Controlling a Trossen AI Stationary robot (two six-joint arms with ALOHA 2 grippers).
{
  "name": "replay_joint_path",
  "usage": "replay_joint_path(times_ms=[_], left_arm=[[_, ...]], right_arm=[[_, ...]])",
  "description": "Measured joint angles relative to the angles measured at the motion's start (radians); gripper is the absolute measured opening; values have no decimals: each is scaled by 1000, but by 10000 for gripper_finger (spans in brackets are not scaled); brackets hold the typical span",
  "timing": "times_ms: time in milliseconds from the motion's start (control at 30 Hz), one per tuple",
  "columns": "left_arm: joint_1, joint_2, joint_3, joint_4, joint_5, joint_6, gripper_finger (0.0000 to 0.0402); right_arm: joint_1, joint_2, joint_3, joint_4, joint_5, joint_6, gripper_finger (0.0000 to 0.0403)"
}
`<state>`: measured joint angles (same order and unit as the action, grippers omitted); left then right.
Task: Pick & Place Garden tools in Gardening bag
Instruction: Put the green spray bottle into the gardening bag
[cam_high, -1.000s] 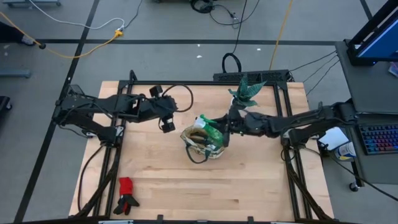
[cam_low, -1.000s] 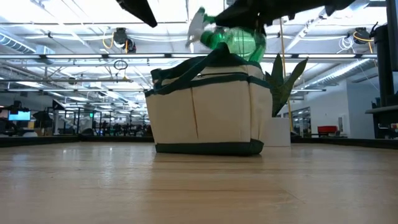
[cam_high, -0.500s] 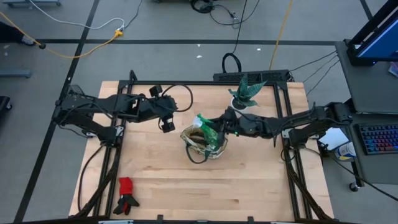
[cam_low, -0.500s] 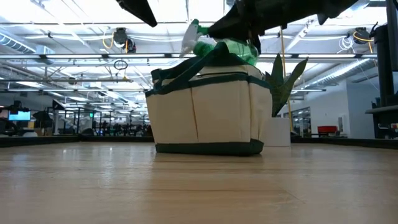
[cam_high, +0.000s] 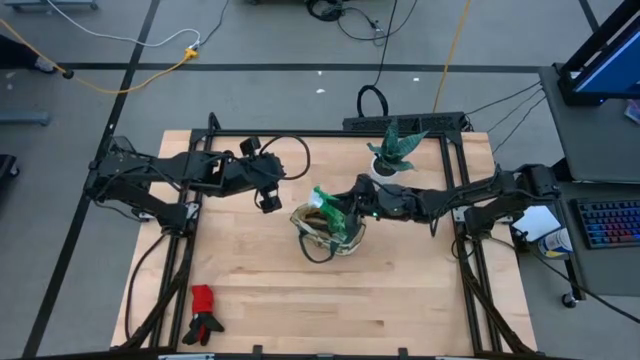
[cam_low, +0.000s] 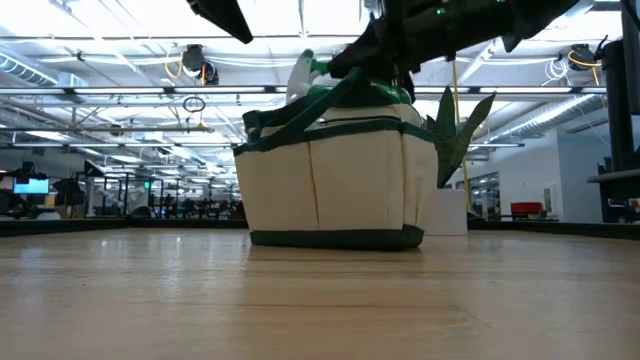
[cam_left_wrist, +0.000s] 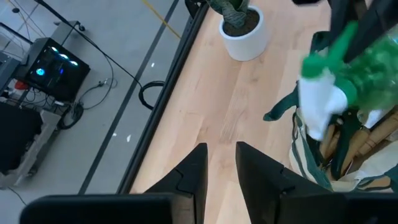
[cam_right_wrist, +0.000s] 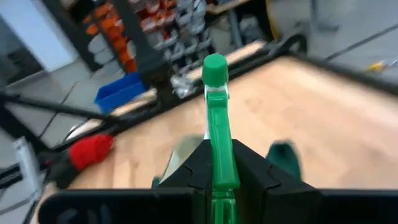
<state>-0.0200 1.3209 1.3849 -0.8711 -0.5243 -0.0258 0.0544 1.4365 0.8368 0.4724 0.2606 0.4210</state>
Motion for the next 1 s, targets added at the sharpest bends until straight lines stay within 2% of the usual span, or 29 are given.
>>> replay_joint_path(times_ms=[200, 400, 533, 767, 1000], left_arm=[[0, 0, 0, 0, 0, -1, 88], [0, 1, 0, -1, 3, -10, 88], [0, 1, 0, -1, 51, -11, 88], [-2, 1, 0, -1, 63, -27, 88], [-2, 1, 0, 0, 63, -29, 88]], right_arm=[[0, 16, 0, -19, -133, 68, 31], [5, 6, 0, -129, -135, 59, 31], [6, 4, 0, -170, -135, 20, 34], [7, 4, 0, -201, -136, -167, 31], [7, 6, 0, -238, -159, -180, 32]])
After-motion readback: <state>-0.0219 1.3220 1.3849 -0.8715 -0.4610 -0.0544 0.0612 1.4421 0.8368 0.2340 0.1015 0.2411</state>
